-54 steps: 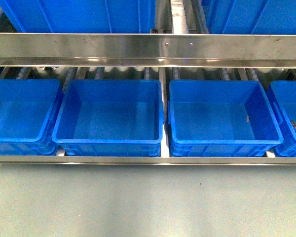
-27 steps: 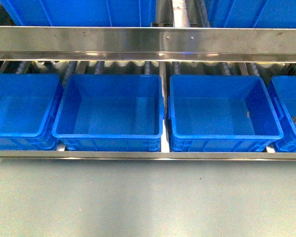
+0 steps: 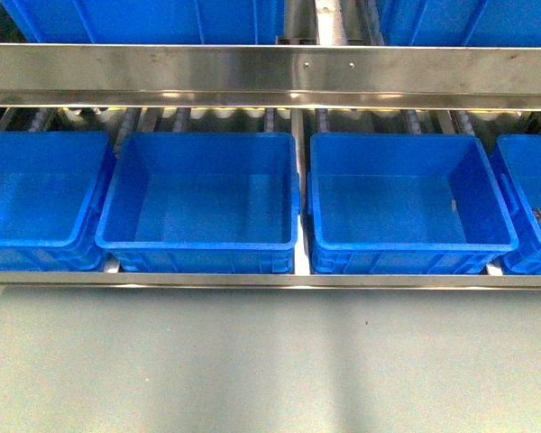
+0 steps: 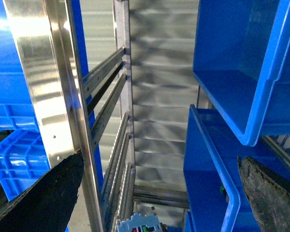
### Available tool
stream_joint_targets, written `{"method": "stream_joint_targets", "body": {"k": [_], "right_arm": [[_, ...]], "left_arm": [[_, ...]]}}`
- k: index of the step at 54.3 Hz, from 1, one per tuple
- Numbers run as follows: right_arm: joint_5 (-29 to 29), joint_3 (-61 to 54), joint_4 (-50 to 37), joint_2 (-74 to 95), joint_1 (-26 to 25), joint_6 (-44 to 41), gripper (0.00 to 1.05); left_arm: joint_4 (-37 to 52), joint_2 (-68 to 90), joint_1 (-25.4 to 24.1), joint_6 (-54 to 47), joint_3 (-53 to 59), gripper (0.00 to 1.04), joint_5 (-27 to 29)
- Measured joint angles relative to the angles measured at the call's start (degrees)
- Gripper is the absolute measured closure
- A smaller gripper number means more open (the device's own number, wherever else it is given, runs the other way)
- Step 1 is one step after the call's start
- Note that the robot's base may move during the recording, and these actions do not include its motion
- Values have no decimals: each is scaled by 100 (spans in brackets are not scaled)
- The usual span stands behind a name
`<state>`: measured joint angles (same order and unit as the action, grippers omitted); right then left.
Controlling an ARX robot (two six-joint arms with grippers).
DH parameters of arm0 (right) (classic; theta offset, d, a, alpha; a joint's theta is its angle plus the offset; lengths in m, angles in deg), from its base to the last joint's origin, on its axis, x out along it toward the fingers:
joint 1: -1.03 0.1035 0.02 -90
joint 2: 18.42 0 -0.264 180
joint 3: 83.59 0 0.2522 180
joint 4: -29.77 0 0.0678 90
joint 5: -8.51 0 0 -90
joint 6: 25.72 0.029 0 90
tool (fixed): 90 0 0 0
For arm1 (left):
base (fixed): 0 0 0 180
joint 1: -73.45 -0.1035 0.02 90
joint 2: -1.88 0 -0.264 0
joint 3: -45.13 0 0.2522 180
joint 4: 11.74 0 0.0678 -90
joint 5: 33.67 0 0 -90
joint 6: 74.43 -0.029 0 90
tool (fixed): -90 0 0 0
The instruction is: Pick red and yellow buttons and place in box
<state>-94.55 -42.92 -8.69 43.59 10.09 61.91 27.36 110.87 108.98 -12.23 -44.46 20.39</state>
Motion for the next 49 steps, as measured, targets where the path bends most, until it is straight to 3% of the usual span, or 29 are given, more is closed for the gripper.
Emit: {"method": "stream_joint_targets", "body": {"k": [49], "right_arm": [[-68,391,-20,251,485,-179,7]], "left_arm": [[-2,168,175,9,-251,72,260]]}}
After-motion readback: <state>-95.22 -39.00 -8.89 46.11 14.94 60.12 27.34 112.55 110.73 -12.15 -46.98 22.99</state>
